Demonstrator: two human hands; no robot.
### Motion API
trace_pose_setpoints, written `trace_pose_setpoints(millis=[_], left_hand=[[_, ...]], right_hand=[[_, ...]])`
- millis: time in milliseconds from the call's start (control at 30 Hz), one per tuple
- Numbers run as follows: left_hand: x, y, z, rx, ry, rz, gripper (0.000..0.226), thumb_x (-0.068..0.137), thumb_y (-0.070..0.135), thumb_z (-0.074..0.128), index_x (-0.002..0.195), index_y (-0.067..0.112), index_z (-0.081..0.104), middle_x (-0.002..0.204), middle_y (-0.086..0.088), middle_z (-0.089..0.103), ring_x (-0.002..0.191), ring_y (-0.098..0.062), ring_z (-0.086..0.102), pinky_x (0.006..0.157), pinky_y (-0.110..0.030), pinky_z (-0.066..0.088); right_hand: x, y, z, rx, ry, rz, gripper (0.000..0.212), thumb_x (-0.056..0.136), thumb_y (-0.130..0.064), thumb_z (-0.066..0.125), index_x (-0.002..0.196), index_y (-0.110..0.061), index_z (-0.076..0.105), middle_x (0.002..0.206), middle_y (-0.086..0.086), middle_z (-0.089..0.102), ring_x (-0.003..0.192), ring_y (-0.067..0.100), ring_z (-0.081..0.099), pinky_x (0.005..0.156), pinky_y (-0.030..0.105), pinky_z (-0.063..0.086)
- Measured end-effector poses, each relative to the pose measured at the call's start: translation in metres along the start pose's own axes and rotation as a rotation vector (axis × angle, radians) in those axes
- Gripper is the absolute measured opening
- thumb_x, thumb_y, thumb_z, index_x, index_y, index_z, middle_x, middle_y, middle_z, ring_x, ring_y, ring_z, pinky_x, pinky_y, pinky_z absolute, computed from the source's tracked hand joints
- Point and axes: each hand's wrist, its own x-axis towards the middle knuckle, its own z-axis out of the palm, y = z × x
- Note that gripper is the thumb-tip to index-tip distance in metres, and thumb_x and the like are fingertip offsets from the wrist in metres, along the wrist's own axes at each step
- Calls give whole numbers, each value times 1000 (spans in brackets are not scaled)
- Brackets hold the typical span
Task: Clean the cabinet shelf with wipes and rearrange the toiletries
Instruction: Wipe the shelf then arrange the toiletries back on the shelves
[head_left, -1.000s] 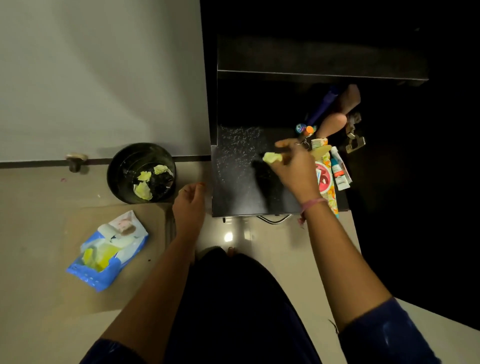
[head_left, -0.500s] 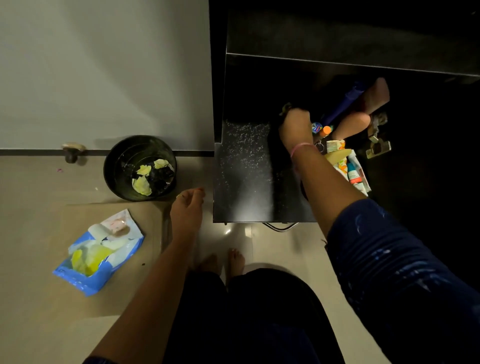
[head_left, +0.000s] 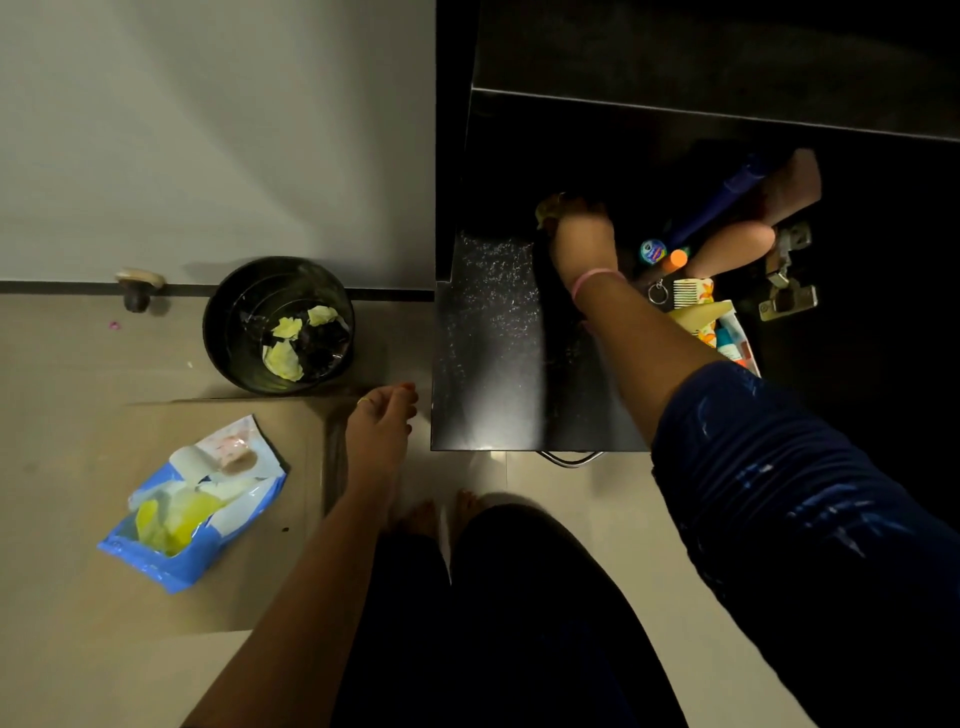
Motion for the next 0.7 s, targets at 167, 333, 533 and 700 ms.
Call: trace_pose_setpoints(millis=[167, 333, 533, 700], left_hand=[[3, -5, 3, -21, -21, 3, 23, 92, 22, 52, 102, 8, 67, 101, -9, 70, 87, -14, 62, 68, -21, 46], [5, -7, 2, -20, -19, 9, 25, 93, 23, 51, 103, 7, 67, 102, -8, 70, 94, -20, 64, 71, -22, 47], [2, -9, -2, -56, -15, -17, 26, 94, 24, 50, 106, 7, 65, 105, -8, 70, 99, -20, 64, 84, -33, 50], [-2, -7, -6, -76, -6, -16, 27, 95, 24, 49, 109, 6, 63, 108, -9, 68, 98, -19, 63, 81, -28, 49]], right_hand=[[5, -6, 4, 52, -88, -21, 38, 99, -6, 36, 134, -10, 50, 136, 15, 51, 121, 31, 51, 100, 32, 38], [12, -33, 9, 97, -199, -55, 37, 99, -7, 37, 136, -8, 45, 135, 17, 49, 120, 30, 51, 99, 32, 40], [2, -43, 25, 51, -144, -110, 35, 96, -2, 39, 129, -6, 52, 124, 19, 56, 114, 32, 55, 96, 34, 42], [-30, -35, 49, 155, -74, -267, 39, 88, 6, 45, 117, -12, 65, 119, 10, 59, 109, 24, 53, 96, 29, 44]])
